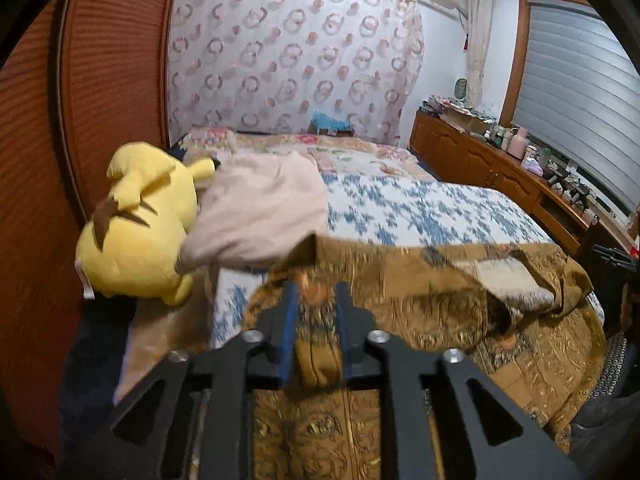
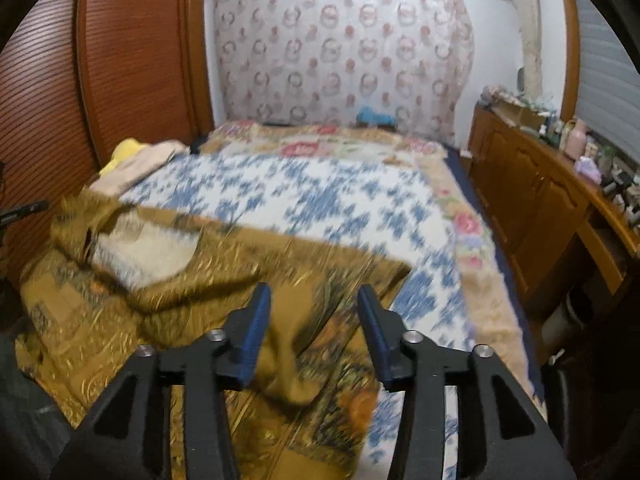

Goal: Fold small clothes
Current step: 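Open both tools to release the folded hem onto the shirt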

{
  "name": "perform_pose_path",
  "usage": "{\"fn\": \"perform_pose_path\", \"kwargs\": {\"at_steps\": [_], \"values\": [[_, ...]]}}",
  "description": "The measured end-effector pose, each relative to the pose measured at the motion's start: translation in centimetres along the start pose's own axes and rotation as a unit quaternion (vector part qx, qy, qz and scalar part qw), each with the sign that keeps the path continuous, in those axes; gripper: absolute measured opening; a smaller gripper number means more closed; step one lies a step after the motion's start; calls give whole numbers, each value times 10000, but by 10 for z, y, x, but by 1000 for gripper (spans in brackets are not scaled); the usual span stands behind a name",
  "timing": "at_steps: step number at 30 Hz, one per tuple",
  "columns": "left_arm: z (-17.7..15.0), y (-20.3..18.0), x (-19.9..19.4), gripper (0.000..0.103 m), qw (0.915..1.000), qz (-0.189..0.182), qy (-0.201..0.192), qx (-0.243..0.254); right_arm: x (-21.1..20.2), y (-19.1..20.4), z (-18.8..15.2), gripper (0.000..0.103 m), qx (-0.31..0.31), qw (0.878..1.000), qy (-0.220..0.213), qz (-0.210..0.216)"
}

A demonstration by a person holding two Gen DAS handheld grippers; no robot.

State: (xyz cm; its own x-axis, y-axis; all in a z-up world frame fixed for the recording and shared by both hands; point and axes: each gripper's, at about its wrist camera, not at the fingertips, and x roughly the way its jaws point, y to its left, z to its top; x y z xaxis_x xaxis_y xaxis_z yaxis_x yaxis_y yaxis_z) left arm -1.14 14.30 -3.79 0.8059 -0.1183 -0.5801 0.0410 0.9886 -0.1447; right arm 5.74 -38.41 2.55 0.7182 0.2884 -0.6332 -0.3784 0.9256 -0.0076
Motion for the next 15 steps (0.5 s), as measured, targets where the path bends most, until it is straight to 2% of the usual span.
{"fn": "perform_pose_path", "kwargs": {"at_steps": [2,4,8,13,15], "values": [[8,1,2,37,10000,70,11,67,2,-3,7,48,-34,9999,-14,-102],[18,-1,7,40,9998,103,61,164,9,-7,13,49,-68,9999,-15,-153],[32,-6,23,54,9993,47,154,323,23,-12,18,50,-96,9998,67,-153],[41,-11,51,55,9982,89,366,459,43,-18,21,51,-86,9996,139,-214],[42,-14,60,55,9976,101,474,505,50,-22,21,57,-62,9996,187,-225]]}}
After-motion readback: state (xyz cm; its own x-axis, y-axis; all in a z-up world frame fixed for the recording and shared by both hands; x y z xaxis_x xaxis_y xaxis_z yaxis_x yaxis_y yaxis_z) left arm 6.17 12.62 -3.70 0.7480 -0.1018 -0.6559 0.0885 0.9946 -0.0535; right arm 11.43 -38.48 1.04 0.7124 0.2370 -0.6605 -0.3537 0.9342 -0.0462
